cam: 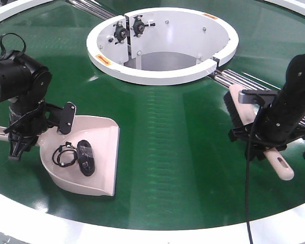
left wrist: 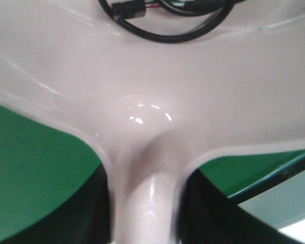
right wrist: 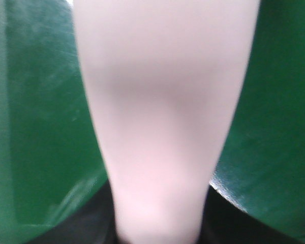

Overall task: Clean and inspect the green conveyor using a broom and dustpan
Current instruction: 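Lift the brush away from the dustpan and set it down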

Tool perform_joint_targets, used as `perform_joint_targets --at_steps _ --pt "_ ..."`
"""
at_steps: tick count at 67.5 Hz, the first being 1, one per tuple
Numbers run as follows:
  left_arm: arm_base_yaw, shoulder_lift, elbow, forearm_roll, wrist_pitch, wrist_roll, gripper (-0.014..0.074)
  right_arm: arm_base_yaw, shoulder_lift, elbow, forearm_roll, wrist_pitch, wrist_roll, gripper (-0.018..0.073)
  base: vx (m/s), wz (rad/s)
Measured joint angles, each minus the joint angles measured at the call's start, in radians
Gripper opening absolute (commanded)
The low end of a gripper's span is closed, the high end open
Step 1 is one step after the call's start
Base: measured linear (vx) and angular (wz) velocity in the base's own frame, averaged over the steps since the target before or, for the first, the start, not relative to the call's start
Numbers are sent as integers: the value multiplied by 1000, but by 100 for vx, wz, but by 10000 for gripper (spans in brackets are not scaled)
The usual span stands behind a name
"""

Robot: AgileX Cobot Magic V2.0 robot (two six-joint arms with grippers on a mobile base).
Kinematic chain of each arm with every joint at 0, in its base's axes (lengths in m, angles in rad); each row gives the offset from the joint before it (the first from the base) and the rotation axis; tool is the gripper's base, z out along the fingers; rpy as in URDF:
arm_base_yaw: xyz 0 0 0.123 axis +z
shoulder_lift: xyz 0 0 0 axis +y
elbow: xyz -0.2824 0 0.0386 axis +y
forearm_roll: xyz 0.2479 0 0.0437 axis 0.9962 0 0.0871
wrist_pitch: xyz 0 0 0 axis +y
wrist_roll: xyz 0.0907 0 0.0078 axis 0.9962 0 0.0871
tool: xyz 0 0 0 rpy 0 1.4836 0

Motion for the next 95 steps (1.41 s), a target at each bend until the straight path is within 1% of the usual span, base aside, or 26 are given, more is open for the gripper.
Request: perform_joint_targets --at_steps 16,36,51,76,85,95 --pt "0 0 0 0 0 0 -6 0 53 0 -29 4 14 0 0 0" --pt "0 0 0 0 0 0 -6 0 54 0 -51 -6 23 14 0 0" --pt "0 0 0 0 0 0 -6 0 54 0 -94 -7 25 19 0 0" --pt "0 0 0 -2 1 0 -6 0 127 0 -98 -7 25 39 0 0" --pt "0 0 0 -3 1 0 -6 0 145 0 -97 -18 26 88 0 0" --pt "0 0 0 -3 0 0 -6 0 146 -1 -95 -24 26 209 0 0"
